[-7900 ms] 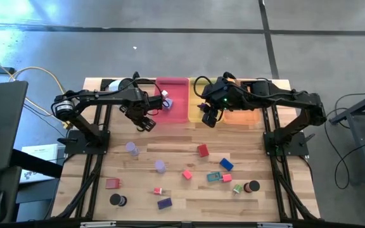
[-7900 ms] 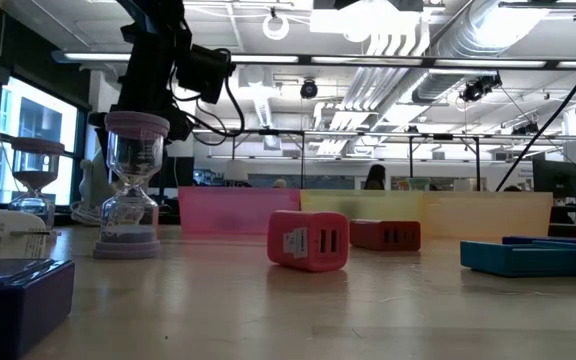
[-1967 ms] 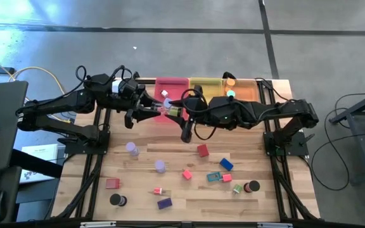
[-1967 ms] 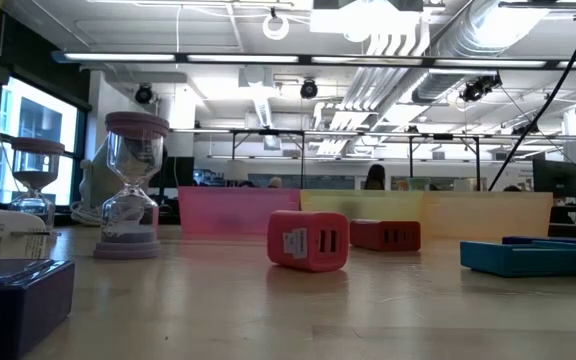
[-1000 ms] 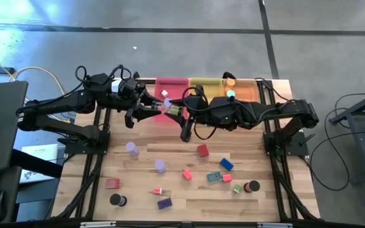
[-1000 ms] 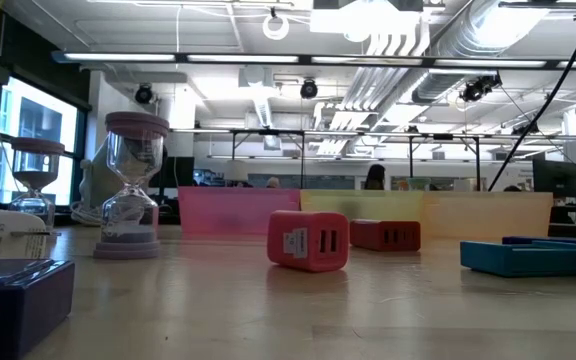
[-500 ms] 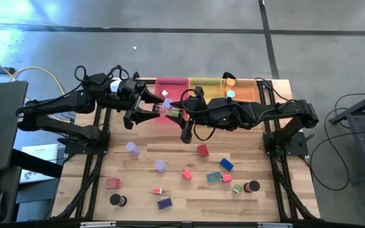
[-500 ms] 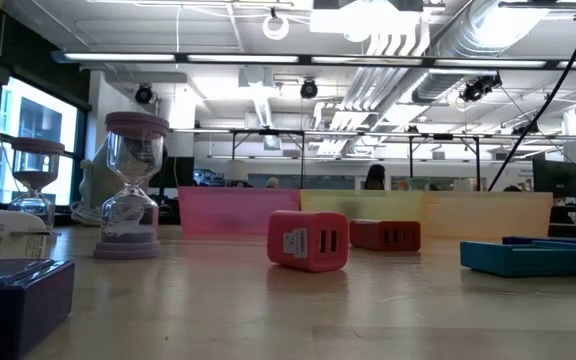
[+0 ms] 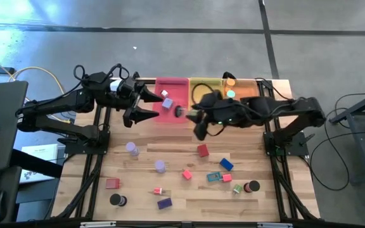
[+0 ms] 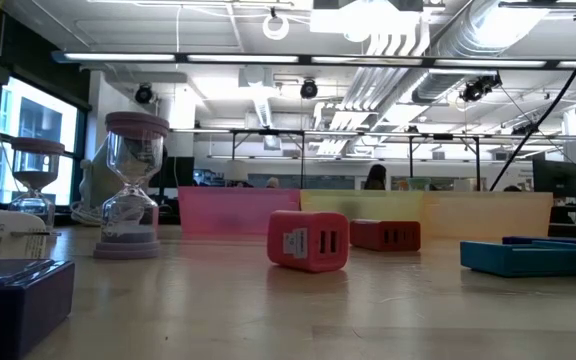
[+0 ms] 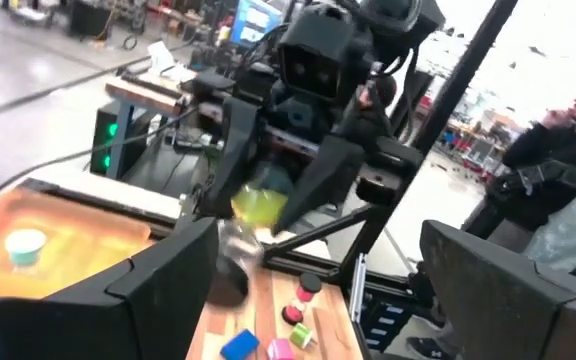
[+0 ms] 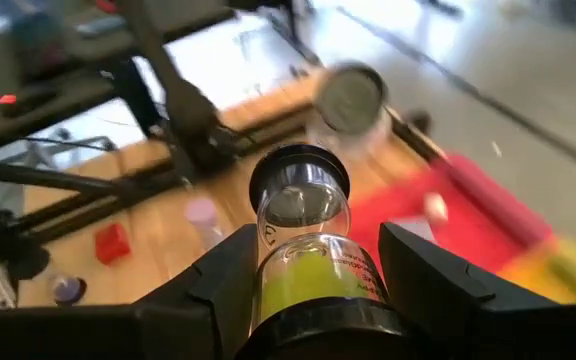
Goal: Pick & Place Office items
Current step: Put the black green hourglass into the orange bin
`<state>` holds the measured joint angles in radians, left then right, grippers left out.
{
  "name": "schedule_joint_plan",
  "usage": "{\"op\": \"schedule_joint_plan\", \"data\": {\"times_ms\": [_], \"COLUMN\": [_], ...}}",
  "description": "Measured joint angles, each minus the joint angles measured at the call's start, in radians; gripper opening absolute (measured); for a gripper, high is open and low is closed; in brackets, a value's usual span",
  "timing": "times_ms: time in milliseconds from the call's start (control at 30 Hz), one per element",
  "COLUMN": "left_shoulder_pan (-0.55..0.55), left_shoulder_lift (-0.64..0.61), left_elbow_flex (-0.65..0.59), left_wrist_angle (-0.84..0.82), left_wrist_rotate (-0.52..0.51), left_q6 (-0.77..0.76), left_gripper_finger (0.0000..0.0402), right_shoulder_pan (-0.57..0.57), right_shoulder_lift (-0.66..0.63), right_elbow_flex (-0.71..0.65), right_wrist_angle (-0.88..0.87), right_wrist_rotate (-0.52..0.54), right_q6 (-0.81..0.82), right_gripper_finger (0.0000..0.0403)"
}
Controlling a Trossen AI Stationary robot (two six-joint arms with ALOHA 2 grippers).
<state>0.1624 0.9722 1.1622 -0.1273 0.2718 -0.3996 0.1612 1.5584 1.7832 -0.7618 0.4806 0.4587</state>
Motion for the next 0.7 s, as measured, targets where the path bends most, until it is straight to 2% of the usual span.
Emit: {"op": "schedule_joint_plan", "data": {"times_ms": [133, 267, 367, 433, 500, 700], "left_shoulder_pan": [0.031, 0.055, 0.066, 0.067, 0.067, 0.061], "left_shoulder_lift": [0.000, 0.000, 0.000, 0.000, 0.000, 0.000], "left_elbow_flex": [0.001, 0.001, 0.001, 0.001, 0.001, 0.001], "left_wrist_angle": [-0.039, -0.047, -0.051, -0.057, -0.066, -0.100], "left_wrist_rotate": [0.013, 0.079, 0.121, 0.142, 0.150, 0.157], "left_q6": [-0.036, -0.043, -0.045, -0.046, -0.046, -0.058], "left_gripper_finger": [0.0339, 0.0339, 0.0339, 0.0340, 0.0340, 0.0340], "right_shoulder_pan": [-0.019, -0.063, -0.131, -0.183, -0.238, -0.465], "right_shoulder_lift": [-0.061, -0.122, -0.153, -0.162, -0.168, -0.180], "right_elbow_flex": [0.000, 0.000, 0.000, 0.000, 0.000, -0.002], "right_wrist_angle": [-0.199, -0.426, -0.623, -0.748, -0.811, -0.778], "right_wrist_rotate": [0.022, 0.024, -0.023, -0.040, -0.053, -0.163], "right_q6": [0.170, 0.344, 0.555, 0.615, 0.631, 0.434], "right_gripper_finger": [0.0184, 0.0184, 0.0184, 0.0184, 0.0184, 0.0186]}}
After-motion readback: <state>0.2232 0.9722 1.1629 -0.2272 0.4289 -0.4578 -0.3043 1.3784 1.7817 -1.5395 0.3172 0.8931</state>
